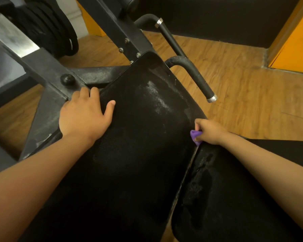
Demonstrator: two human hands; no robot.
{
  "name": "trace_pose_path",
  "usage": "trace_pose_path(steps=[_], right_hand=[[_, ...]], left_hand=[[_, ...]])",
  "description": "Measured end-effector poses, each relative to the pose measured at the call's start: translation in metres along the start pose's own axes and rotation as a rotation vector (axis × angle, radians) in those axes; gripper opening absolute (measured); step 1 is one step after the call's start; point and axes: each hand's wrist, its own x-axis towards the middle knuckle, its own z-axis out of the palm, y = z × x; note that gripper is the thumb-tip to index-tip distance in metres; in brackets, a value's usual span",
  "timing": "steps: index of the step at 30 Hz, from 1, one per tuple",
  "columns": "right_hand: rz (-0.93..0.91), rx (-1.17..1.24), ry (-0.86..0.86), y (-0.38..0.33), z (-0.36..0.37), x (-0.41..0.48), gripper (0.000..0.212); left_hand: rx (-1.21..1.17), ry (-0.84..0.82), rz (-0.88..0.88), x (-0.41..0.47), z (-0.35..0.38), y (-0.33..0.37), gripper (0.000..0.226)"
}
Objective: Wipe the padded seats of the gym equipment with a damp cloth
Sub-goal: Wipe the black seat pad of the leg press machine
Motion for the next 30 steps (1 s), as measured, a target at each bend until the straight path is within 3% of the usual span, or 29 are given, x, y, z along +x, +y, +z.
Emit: trace_pose_path(steps=[4,9,13,15,18,24,27,30], right_hand=[[-0.181,-0.091,-0.031,-0.020,-0.002,-0.015,0.014],[-0.264,-0.095,-0.102,-0.064,0.002,-0.053,0.019],[-0.356,0.010,-0.279,-0.084,0.033,-0.088,0.023],[-0.350,-0.028,-0.245,-0.080,0.030,-0.085,0.020],[-0.226,-0.078,-0.063,-0.058,0.012,-0.058,0.018],[0.167,0.165,0.287,-0.009,-0.003,0.004,0.018],[0.294,0.327,0.363,-0.002,0.002,0.017,0.022],[0.398,0.299,0.344,0.007,0.004,0.020,0.024]], left_hand=[[-0.004,0.006,0.003,0.000,0.000,0.000,0.053],[-0.007,-0.002,0.004,0.001,0.000,0.000,0.053],[-0.002,-0.003,0.001,0.000,-0.001,0.000,0.053],[-0.004,0.001,0.005,0.000,-0.001,0.000,0.053],[-0.001,0.001,0.004,0.001,0.000,0.000,0.053],[-0.002,0.000,-0.001,0.000,-0.002,0.002,0.052],[0.004,0.006,0.008,0.000,-0.002,0.002,0.052],[0.007,0.009,0.008,0.000,-0.002,0.002,0.051]])
